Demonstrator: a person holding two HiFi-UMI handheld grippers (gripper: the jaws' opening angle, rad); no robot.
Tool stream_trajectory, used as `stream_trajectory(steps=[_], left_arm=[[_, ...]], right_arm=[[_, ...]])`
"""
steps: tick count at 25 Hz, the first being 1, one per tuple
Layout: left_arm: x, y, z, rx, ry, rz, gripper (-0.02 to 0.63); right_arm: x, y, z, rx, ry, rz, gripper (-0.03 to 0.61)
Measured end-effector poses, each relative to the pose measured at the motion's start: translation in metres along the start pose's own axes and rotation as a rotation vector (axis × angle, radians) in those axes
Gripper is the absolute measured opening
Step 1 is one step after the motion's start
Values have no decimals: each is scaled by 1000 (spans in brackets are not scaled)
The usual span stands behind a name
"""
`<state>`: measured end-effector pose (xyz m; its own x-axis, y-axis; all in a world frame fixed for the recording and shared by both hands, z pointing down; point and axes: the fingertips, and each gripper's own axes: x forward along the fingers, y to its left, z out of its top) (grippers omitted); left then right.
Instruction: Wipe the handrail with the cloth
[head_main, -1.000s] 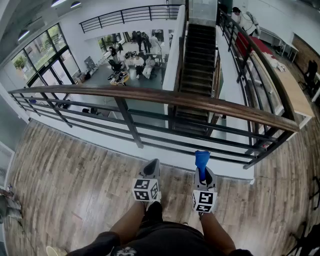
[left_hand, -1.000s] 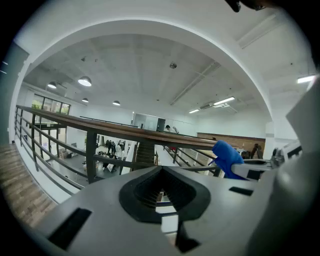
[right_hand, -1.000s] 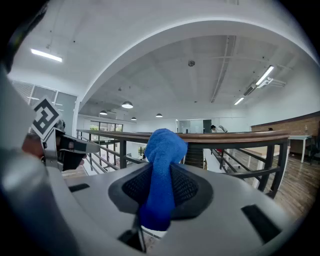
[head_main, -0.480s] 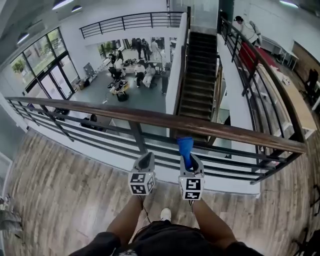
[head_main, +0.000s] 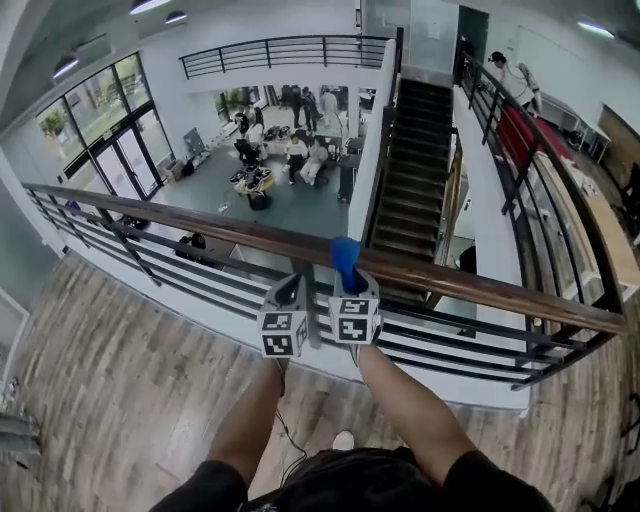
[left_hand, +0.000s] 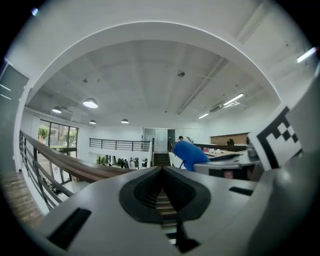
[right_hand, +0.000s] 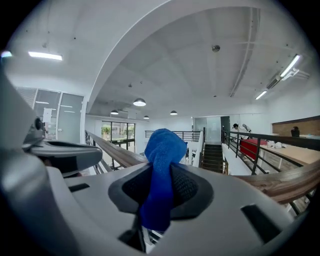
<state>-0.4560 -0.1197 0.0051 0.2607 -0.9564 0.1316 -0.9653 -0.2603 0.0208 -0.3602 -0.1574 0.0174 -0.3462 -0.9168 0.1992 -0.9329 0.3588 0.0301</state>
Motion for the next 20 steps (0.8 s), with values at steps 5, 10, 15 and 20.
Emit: stream_trajectory(steps=[5, 10, 15, 20], left_arm=[[0, 25, 8, -12, -16, 21, 5], [-2, 44, 1, -27, 2, 45, 4], [-4, 51, -4, -36, 14, 69, 5], [-4, 47, -4, -152, -18, 129, 4]], right_arm=[[60, 17, 0, -46, 108, -13, 100], [91, 21, -8, -27, 222, -27, 100], [96, 16, -14, -34, 281, -40, 99], [90, -5, -16, -28, 272, -54, 98]])
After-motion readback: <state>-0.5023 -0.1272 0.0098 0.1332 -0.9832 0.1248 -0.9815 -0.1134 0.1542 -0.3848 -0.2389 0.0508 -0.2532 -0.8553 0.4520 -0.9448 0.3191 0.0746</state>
